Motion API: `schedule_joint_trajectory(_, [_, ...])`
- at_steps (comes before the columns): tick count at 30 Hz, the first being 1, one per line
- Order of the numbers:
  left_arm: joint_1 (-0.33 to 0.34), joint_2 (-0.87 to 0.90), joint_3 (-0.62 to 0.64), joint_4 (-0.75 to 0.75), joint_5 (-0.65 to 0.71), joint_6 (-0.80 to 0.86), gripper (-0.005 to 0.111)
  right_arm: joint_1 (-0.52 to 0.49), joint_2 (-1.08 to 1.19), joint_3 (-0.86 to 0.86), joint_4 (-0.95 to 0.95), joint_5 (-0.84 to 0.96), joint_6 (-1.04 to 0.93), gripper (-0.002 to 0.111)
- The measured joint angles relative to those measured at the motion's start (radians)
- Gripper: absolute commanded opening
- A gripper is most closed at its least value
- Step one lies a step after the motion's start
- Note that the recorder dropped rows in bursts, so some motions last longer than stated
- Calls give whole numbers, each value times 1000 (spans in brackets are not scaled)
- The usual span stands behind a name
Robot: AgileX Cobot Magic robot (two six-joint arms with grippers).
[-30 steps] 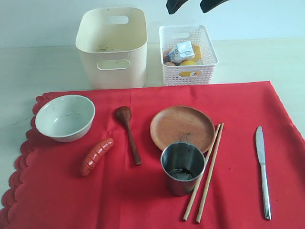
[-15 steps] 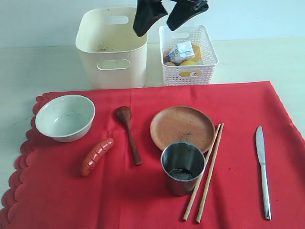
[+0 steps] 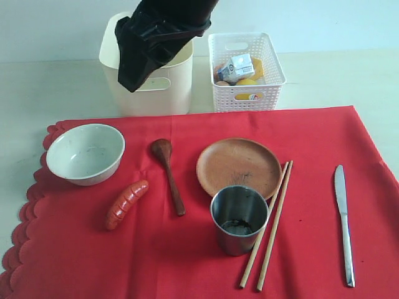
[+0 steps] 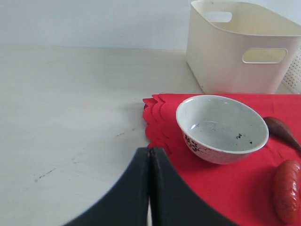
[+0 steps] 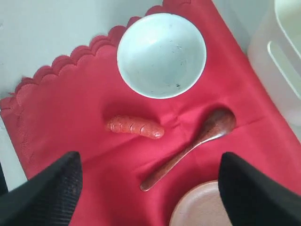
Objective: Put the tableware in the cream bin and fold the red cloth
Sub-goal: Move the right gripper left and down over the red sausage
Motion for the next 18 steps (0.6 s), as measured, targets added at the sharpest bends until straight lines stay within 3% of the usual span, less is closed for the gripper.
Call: schedule_joint_trajectory(18, [0,0,0,0,0,0,0,4,153,0,22,0,-466,76])
